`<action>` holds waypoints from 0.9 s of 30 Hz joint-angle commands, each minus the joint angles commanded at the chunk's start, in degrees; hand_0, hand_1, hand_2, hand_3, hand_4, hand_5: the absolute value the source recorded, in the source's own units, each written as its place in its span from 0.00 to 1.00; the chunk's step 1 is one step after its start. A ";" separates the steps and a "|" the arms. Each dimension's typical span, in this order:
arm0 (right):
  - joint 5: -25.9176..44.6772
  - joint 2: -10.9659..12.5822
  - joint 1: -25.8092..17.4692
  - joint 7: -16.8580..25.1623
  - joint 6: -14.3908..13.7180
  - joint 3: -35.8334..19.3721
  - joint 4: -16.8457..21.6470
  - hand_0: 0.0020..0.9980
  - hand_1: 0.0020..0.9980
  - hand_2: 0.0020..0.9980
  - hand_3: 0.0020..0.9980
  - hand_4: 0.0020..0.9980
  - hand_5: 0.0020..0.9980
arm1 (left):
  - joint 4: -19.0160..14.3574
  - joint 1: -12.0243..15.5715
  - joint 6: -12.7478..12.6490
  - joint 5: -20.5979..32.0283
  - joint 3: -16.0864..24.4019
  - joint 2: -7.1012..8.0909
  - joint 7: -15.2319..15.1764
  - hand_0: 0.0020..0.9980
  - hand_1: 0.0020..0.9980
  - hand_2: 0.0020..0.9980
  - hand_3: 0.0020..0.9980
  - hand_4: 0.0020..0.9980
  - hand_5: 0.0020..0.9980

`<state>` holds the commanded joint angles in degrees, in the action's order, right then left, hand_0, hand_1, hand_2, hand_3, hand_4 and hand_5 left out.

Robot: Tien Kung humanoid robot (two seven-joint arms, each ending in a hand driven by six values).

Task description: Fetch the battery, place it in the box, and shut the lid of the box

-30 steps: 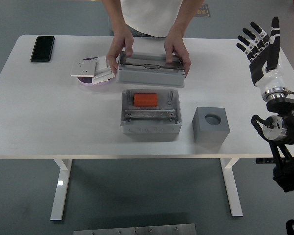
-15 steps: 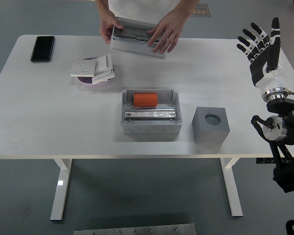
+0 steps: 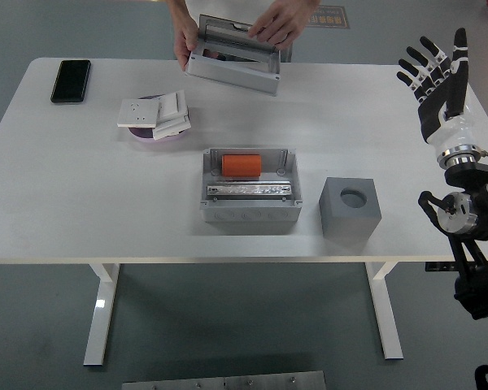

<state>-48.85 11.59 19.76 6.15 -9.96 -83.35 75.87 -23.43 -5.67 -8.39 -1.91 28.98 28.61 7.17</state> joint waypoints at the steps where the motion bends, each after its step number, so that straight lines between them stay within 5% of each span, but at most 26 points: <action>1: -0.02 0.01 0.00 0.07 0.02 -0.01 0.01 0.83 0.78 0.80 0.85 1.00 1.00 | 0.00 0.01 0.00 0.01 -0.01 -0.01 0.00 0.62 0.72 0.65 0.60 0.71 0.21; 18: -4.34 0.06 0.02 0.38 0.67 -0.07 0.64 0.82 0.77 0.79 0.81 1.00 0.96 | -0.01 0.08 -0.05 -0.01 0.05 -0.01 0.03 0.62 0.72 0.65 0.60 0.71 0.21; 19: -4.63 0.06 0.02 0.41 0.64 -0.06 0.68 0.81 0.77 0.79 0.80 0.98 0.56 | 0.00 0.07 -0.05 0.01 0.04 -0.02 0.02 0.62 0.72 0.65 0.60 0.71 0.21; 24: -6.19 0.12 0.05 0.41 0.10 0.02 0.87 0.81 0.77 0.79 0.80 0.98 0.56 | 0.02 0.03 -0.06 0.06 -0.01 -0.08 0.02 0.62 0.72 0.65 0.60 0.71 0.21; 25: -6.40 0.14 0.05 0.38 -0.03 0.05 0.89 0.80 0.77 0.80 0.81 0.82 0.17 | 0.01 0.04 -0.08 0.07 0.00 -0.08 0.02 0.62 0.72 0.65 0.60 0.71 0.21; 27: -6.71 0.19 0.07 0.34 -0.29 0.13 0.92 0.80 0.77 0.80 0.81 0.82 0.17 | 0.00 0.06 -0.08 0.08 0.00 -0.07 0.04 0.62 0.72 0.65 0.60 0.71 0.21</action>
<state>-55.56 11.77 19.82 6.49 -10.24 -83.22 76.79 -23.43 -5.61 -8.47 -1.83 28.98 28.55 7.21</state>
